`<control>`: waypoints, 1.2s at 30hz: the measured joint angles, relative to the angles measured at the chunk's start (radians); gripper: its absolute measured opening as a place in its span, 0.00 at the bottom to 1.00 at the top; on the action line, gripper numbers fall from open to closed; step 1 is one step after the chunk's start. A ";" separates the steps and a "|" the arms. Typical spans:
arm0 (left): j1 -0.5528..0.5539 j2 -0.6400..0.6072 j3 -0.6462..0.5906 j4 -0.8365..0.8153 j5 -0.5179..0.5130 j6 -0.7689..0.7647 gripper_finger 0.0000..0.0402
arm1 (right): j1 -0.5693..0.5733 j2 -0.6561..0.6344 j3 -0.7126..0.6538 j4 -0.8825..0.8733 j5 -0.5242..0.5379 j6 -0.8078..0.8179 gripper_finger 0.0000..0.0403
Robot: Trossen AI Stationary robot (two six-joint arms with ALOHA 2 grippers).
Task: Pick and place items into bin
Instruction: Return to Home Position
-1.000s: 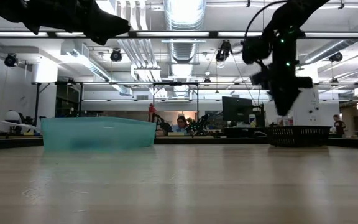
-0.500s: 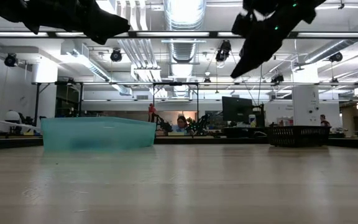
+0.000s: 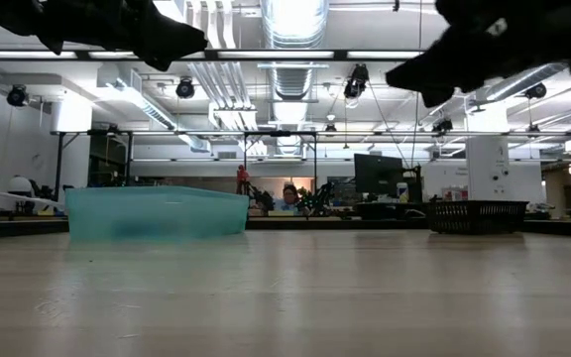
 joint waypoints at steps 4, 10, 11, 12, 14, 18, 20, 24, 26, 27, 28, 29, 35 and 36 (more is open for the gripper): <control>0.000 0.000 0.000 -0.001 0.000 -0.001 0.34 | 0.079 -0.026 -0.053 0.024 0.054 -0.001 0.02; 0.000 0.002 0.000 -0.004 0.000 -0.001 0.34 | 0.128 -0.029 -0.177 0.321 0.036 -0.053 0.02; 0.000 0.002 0.000 -0.004 0.000 -0.001 0.34 | 0.131 -0.029 -0.202 0.376 0.024 -0.052 0.02; 0.000 0.002 0.000 -0.004 0.000 -0.001 0.34 | 0.138 -0.029 -0.232 0.434 0.022 -0.044 0.02; 0.000 0.005 0.000 -0.003 0.000 -0.001 0.34 | 0.155 -0.029 -0.283 0.529 0.021 -0.031 0.02; 0.000 0.006 0.000 -0.001 -0.004 -0.001 0.34 | 0.184 -0.036 -0.362 0.656 0.018 -0.102 0.02; 0.000 0.006 0.000 -0.001 -0.014 -0.001 0.34 | 0.186 -0.046 -0.395 0.736 0.021 -0.133 0.02; 0.000 0.005 0.000 0.001 -0.050 -0.001 0.34 | 0.186 -0.093 -0.395 0.745 0.016 -0.167 0.02; 0.000 0.005 0.000 -0.002 -0.052 -0.001 0.34 | 0.187 -0.128 -0.395 0.731 0.016 -0.163 0.02; 0.000 0.004 0.000 -0.002 -0.052 0.000 0.34 | 0.190 -0.156 -0.395 0.726 0.014 -0.162 0.02; 0.000 0.004 0.000 0.000 -0.052 0.000 0.34 | 0.193 -0.184 -0.395 0.731 0.010 -0.165 0.02; 0.000 0.003 0.000 0.000 -0.052 0.000 0.34 | 0.194 -0.211 -0.394 0.724 0.007 -0.172 0.02; 0.000 -0.003 0.000 -0.008 -0.052 -0.035 0.34 | 0.199 -0.454 -0.394 0.483 0.014 -0.203 0.02; 0.000 -0.004 0.000 -0.008 -0.052 -0.054 0.34 | 0.199 -0.489 -0.394 0.437 0.028 -0.198 0.02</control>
